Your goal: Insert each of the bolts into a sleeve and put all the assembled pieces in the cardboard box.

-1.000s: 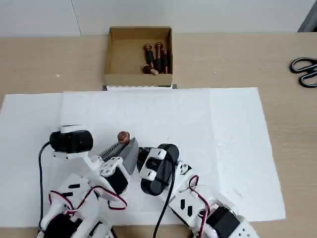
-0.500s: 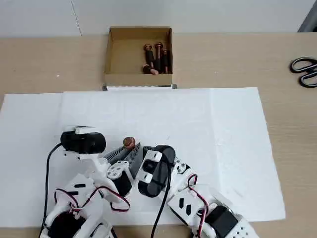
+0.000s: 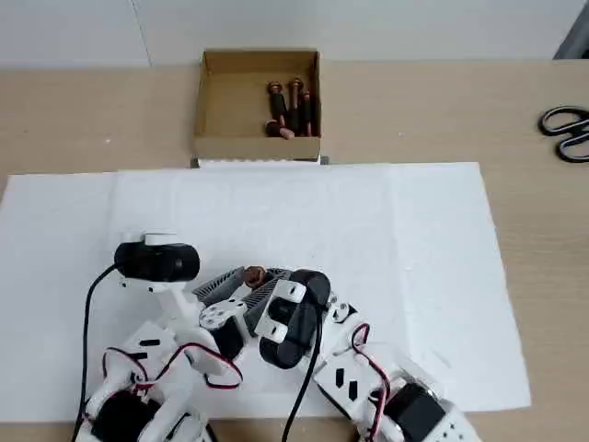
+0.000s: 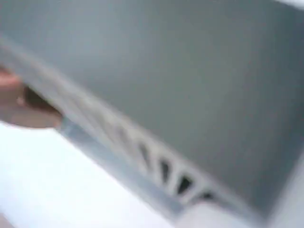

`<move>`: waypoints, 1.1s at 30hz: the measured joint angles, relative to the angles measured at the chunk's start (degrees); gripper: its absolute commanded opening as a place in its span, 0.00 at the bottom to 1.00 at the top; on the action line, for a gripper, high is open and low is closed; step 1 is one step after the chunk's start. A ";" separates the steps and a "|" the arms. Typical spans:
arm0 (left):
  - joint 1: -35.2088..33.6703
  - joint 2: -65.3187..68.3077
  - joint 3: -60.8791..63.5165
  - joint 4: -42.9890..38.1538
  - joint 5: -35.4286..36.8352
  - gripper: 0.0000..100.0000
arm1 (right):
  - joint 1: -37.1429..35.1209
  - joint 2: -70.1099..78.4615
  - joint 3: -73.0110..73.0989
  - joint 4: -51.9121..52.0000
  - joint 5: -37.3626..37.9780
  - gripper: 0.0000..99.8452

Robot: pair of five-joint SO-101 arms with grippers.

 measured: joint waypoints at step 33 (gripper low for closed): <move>-15.65 0.00 0.18 0.09 -14.24 0.01 | 7.56 -0.09 1.49 -0.09 0.00 0.00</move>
